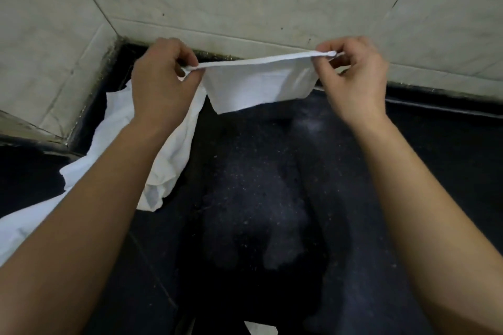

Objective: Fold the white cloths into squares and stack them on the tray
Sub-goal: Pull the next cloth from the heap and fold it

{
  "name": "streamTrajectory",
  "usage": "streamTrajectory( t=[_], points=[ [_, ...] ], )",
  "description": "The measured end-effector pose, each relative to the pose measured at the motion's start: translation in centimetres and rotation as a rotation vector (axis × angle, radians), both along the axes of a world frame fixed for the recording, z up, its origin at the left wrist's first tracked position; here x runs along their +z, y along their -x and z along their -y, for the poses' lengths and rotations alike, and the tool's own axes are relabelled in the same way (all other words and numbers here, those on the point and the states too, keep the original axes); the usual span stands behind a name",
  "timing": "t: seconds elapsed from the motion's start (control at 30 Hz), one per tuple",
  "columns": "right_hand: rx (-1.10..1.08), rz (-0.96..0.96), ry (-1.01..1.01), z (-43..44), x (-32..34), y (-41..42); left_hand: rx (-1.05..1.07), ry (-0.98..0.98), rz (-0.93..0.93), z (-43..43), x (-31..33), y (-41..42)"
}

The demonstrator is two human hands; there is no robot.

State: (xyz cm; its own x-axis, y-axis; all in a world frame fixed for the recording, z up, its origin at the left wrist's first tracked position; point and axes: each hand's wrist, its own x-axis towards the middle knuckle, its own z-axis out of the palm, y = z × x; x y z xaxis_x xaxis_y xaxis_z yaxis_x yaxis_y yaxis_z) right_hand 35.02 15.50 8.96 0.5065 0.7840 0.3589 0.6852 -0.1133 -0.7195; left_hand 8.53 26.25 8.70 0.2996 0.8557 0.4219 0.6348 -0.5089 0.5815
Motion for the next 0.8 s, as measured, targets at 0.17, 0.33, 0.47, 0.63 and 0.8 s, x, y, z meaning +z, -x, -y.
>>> streamTrajectory(
  t=[0.17,0.33,0.47,0.63,0.8],
  points=[
    [0.053,0.062,-0.017,4.0,-3.1,1.0,-0.026,0.038,-0.043,4.0,-3.6,1.6],
    [0.112,0.005,0.295,12.1,-11.9,3.8,-0.140,0.219,-0.277,11.7,-12.2,5.0],
    [0.235,0.115,0.518,18.3,-15.7,6.0,-0.201,0.323,-0.347,17.7,-15.7,7.4],
    [0.273,0.049,0.556,20.2,-15.5,5.8,-0.219,0.408,-0.323,19.1,-15.2,8.6],
    [0.212,-0.185,0.530,18.1,-14.5,4.6,-0.196,0.753,-0.209,15.8,-13.8,9.4]
  ],
)
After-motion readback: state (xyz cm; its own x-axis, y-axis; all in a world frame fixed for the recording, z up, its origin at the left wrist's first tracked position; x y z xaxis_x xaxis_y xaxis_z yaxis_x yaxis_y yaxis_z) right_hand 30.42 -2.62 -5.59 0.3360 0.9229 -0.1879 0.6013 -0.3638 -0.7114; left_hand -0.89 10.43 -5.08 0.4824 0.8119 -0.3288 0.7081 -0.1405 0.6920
